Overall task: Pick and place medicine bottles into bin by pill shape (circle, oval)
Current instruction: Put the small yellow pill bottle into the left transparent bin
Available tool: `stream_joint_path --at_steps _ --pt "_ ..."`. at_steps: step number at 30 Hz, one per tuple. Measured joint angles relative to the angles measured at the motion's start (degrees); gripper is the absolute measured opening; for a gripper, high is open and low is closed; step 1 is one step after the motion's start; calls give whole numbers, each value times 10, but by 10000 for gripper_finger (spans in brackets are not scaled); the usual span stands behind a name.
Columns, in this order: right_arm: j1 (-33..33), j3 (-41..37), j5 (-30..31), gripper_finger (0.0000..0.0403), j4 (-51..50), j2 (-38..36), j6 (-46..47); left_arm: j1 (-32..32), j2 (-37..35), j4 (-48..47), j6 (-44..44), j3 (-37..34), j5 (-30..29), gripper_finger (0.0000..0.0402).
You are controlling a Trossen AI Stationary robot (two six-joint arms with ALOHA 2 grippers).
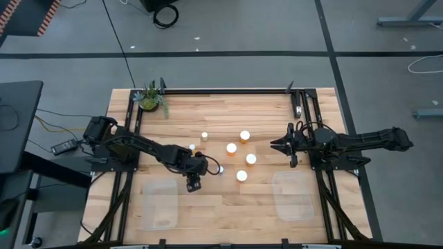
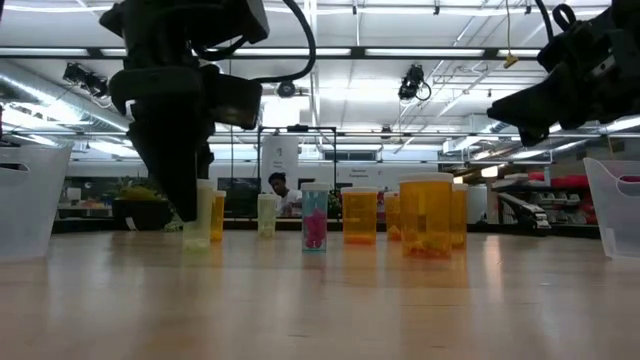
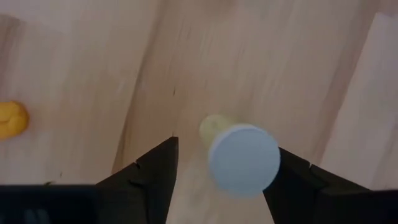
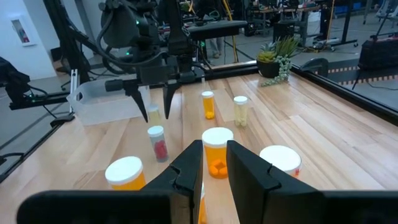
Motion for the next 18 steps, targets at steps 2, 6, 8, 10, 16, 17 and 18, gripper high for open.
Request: stream_joint_path --at_steps 2,6,8,10,16,17,18 --pt "0 0 0 79 0 0 0 0 0 5 0 0 0 201" --pt "0 0 0 79 -2 0 0 0 0 12 -1 0 0 183" --pt "0 0 0 79 -3 0 0 0 0 12 -4 0 0 174" --pt "0 0 0 79 -4 0 0 0 0 12 -4 0 0 166" --pt "0 0 0 79 -4 0 0 0 0 11 -5 0 0 136" --pt "0 0 0 79 -4 0 0 0 0 11 -5 0 0 130" --pt "0 0 0 79 -4 0 0 0 0 11 -5 0 0 125"
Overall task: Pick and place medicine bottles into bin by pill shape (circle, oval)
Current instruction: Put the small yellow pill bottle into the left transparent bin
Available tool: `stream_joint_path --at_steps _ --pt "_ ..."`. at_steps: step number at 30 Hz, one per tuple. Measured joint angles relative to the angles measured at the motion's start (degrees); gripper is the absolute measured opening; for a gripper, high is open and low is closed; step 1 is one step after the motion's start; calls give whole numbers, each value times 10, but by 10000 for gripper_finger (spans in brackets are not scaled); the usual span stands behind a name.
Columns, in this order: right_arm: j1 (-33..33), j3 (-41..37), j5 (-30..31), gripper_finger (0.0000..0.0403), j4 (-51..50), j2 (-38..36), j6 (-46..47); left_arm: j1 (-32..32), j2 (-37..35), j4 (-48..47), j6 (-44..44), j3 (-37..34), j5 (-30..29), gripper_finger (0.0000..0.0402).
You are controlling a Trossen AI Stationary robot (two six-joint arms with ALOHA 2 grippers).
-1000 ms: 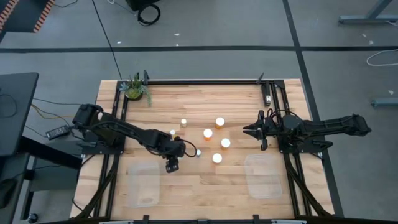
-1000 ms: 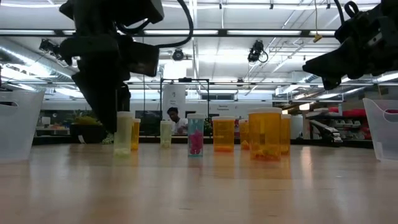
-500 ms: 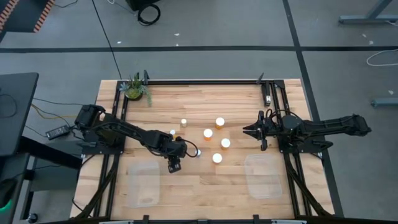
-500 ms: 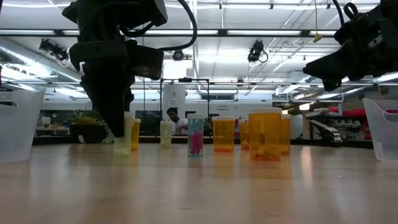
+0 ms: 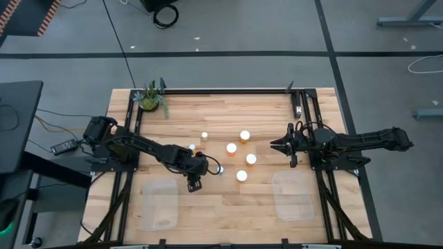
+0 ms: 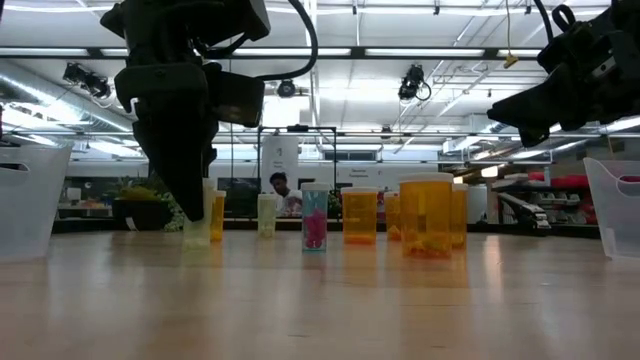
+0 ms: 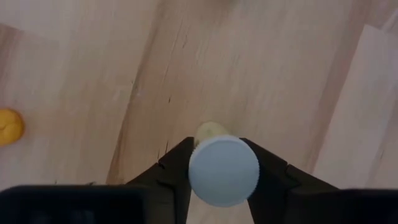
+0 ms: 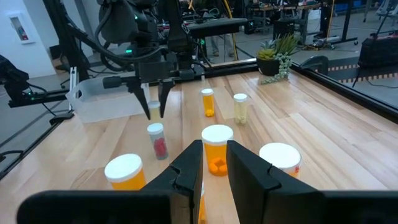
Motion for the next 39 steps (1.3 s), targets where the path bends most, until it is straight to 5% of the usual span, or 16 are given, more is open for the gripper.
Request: stream_joint_path --at_steps 14,24,39 --pt "0 0 0 79 0 0 0 -3 -14 -2 -1 0 8 120" --pt "0 0 0 79 0 0 0 -42 -81 -2 -51 0 91 125" --pt "0 0 0 79 0 0 0 -144 -150 -83 -239 0 141 124"
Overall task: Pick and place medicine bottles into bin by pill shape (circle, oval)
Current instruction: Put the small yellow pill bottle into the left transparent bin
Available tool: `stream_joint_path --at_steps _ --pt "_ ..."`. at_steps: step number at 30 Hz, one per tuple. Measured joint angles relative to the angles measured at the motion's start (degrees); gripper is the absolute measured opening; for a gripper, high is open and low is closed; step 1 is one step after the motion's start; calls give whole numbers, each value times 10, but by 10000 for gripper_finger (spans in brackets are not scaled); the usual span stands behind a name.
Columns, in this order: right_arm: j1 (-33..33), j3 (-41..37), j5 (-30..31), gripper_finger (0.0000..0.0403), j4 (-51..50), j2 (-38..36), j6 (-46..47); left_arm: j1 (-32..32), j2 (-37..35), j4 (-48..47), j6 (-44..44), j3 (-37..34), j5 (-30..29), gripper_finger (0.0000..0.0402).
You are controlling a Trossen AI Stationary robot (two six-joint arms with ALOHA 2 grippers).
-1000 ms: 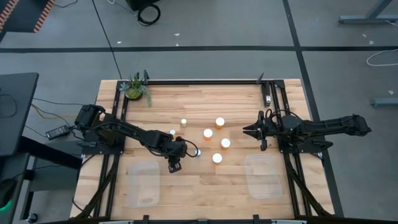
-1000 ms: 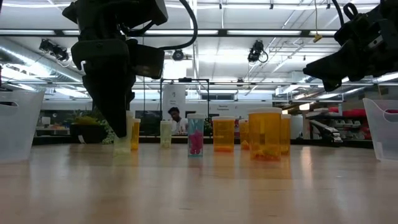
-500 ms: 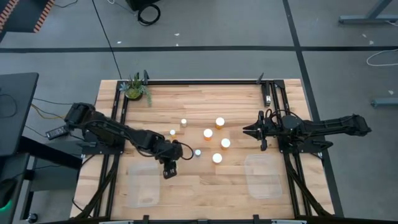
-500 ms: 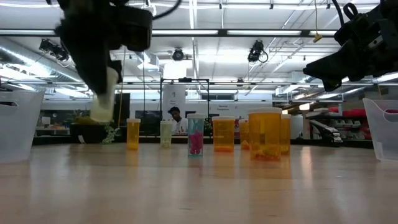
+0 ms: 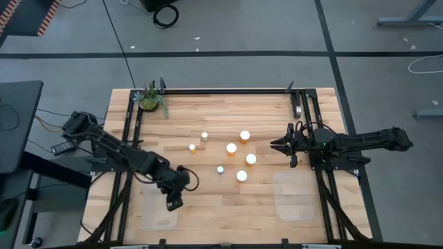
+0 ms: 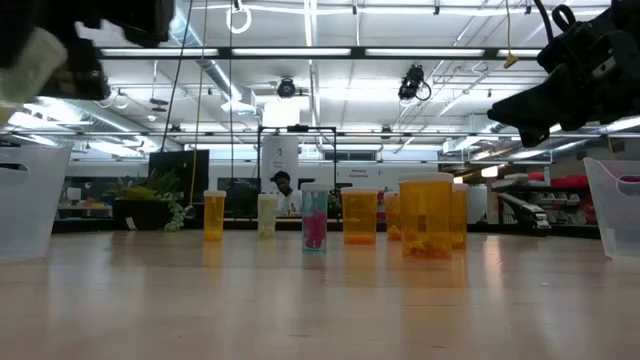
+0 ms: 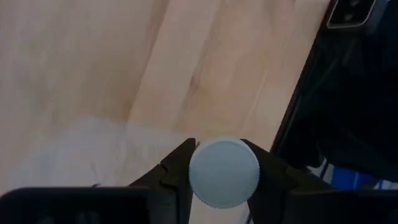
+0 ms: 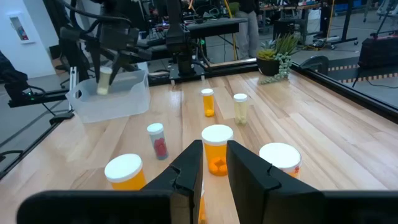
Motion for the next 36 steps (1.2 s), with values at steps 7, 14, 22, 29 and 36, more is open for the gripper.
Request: stream_joint_path --at_steps 7,14,22,29,36 --pt "0 0 0 79 0 0 0 -48 0 -79 -74 0 -28 117" --pt "0 0 0 79 0 0 0 -81 0 -112 -126 0 -73 124" --pt "0 0 0 79 0 0 0 -117 0 -121 -170 0 -154 118" --pt "0 0 0 79 0 0 0 -148 9 -121 -216 0 -239 127" --pt "0 0 0 79 0 0 0 -163 55 -121 -223 -1 -255 121"
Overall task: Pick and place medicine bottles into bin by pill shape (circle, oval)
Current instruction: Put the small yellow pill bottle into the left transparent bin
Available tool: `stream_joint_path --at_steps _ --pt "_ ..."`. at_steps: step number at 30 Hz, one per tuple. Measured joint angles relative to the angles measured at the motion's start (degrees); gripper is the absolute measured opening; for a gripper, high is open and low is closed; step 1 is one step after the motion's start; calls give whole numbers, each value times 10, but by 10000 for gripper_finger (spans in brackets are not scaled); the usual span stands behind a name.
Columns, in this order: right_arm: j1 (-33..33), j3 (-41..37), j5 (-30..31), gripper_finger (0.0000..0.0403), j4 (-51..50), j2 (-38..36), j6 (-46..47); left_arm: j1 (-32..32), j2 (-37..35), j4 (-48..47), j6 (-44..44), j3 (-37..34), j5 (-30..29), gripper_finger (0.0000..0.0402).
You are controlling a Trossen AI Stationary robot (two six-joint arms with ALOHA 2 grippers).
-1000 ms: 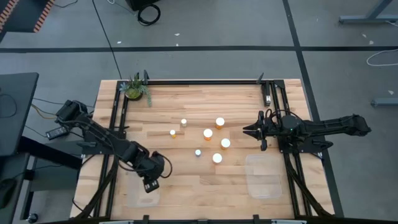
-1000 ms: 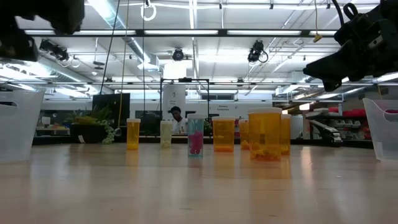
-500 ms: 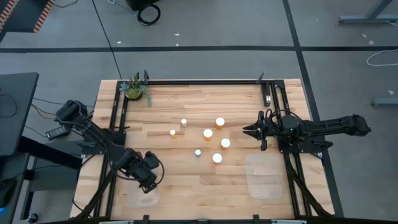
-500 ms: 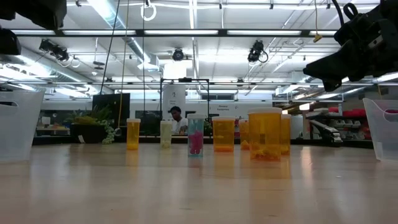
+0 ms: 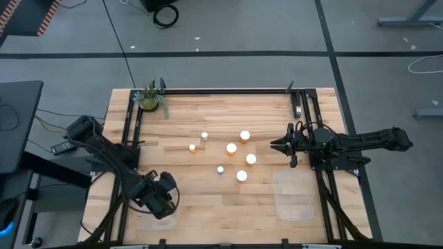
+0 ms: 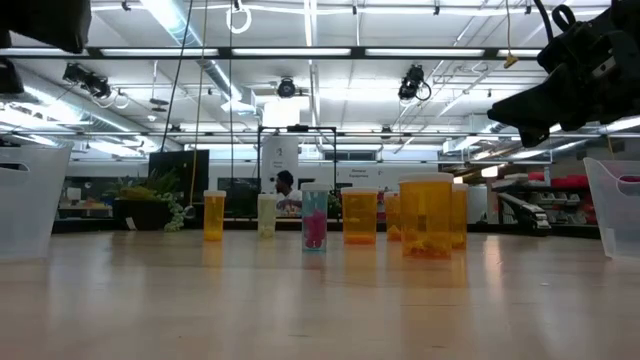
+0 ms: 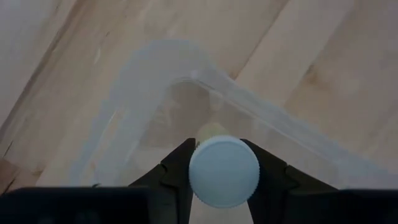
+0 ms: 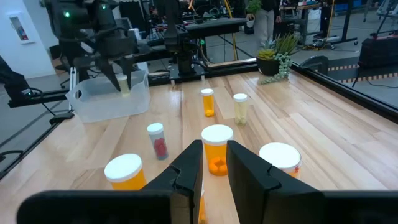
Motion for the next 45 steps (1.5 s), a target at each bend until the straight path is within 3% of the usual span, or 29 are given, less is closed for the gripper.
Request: stream_joint_path --at_steps 11,27,35,45 --pt "0 0 0 79 0 0 0 9 58 -1 2 0 -2 131" --pt "0 0 0 79 0 0 0 10 59 -1 -7 0 -34 131" --pt "0 0 0 79 0 0 0 3 59 -18 -13 0 23 119" --pt "0 0 0 79 0 0 0 -41 59 -84 -85 0 48 131"
